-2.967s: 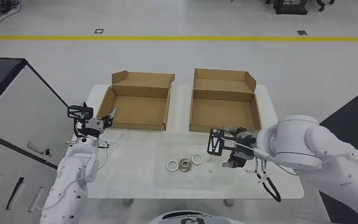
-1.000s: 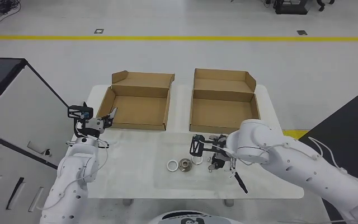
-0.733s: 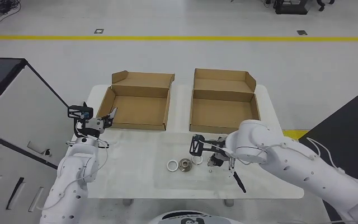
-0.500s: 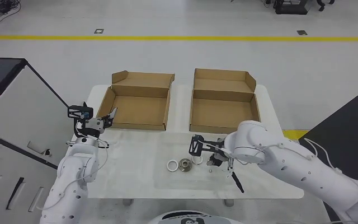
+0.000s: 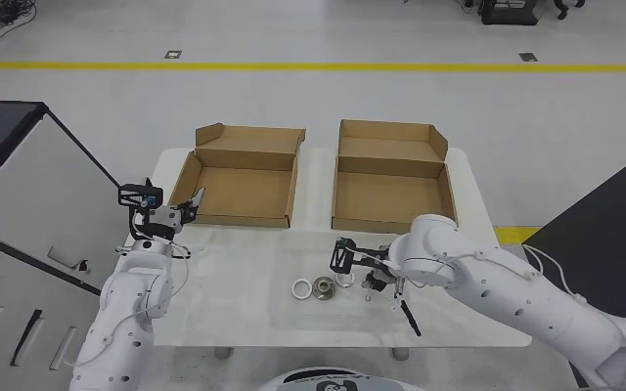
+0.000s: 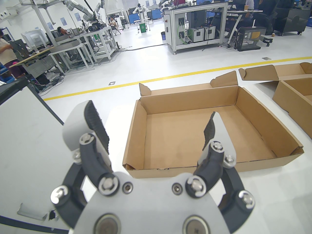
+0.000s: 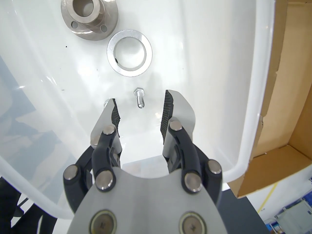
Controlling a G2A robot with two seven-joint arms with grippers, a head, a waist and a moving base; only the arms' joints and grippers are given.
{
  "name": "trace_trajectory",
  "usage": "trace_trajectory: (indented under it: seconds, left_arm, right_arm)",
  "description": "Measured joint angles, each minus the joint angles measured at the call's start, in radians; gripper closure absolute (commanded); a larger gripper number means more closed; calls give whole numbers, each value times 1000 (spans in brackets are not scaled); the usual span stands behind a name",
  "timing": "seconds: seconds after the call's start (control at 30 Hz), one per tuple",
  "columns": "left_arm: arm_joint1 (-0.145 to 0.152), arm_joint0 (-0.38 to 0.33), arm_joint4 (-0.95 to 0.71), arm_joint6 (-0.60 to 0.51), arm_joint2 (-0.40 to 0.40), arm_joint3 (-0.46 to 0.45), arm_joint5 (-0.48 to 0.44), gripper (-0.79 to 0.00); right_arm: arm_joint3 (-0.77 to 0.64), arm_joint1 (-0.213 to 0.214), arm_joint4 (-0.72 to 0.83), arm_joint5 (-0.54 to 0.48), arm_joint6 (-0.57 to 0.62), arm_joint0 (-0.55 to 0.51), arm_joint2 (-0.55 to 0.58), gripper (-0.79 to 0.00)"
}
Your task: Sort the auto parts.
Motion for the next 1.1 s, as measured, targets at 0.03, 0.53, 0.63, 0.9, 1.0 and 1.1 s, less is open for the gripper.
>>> trace_trajectory:
  seconds: [0.03,0.53,0.63,0.9,1.0,1.1]
  left_arm:
    - [0,0,0,0,0,0,0,-785]
    - [0,0,0,0,0,0,0,-785]
    - [0,0,0,0,0,0,0,-785]
    - [0,0,0,0,0,0,0,-785]
    - [0,0,0,0,0,0,0,-785]
    - [0,0,0,0,0,0,0,-785]
  right_arm:
    - [2,-1,0,1,0,0,0,-382]
    - [22,-20,4,0,5,-6,-1,-351]
    - [26,-24,3,0,-1,-7,0,-342]
    - [39,-37,-2,-3,-9,-4,-4,-323]
    - [47,-42,-7,-2,-12,-4,-6,-317]
    - [55,-46,-9,-3,-12,-3,-8,-311]
